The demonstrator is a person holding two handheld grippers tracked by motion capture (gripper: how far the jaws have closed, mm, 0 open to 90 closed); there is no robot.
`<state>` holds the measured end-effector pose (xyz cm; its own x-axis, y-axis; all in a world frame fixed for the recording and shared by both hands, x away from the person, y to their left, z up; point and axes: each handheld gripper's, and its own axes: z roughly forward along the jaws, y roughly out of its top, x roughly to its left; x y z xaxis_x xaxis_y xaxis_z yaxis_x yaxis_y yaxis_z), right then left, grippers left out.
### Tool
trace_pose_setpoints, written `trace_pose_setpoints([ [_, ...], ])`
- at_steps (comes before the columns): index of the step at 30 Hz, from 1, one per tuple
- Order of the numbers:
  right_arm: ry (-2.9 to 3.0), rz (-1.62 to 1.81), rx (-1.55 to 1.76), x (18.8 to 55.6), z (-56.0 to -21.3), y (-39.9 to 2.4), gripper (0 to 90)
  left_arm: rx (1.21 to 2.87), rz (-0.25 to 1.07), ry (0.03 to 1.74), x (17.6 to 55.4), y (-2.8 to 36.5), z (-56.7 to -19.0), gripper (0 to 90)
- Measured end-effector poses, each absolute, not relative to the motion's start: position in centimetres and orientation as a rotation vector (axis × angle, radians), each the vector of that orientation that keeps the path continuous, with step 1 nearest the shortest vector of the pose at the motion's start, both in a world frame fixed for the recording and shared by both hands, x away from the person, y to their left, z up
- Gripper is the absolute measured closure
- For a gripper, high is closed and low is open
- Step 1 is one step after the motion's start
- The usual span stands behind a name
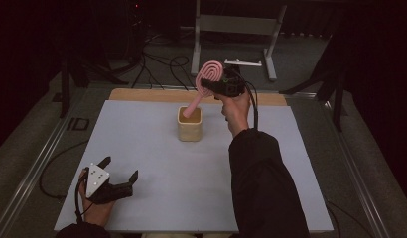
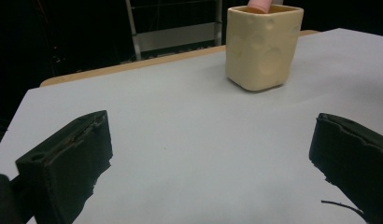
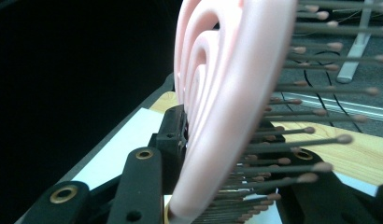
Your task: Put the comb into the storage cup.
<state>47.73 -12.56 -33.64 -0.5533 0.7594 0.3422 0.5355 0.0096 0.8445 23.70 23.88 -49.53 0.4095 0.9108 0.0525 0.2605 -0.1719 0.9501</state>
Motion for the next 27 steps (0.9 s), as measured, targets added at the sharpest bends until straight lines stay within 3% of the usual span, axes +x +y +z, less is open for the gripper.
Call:
trace_pose_setpoints([
  [27,2.092,1.559,1.361,47.79,-34.66,-11.84,63.7,1.672,0.821,1.037,23.69,23.88,-49.53,0.1],
])
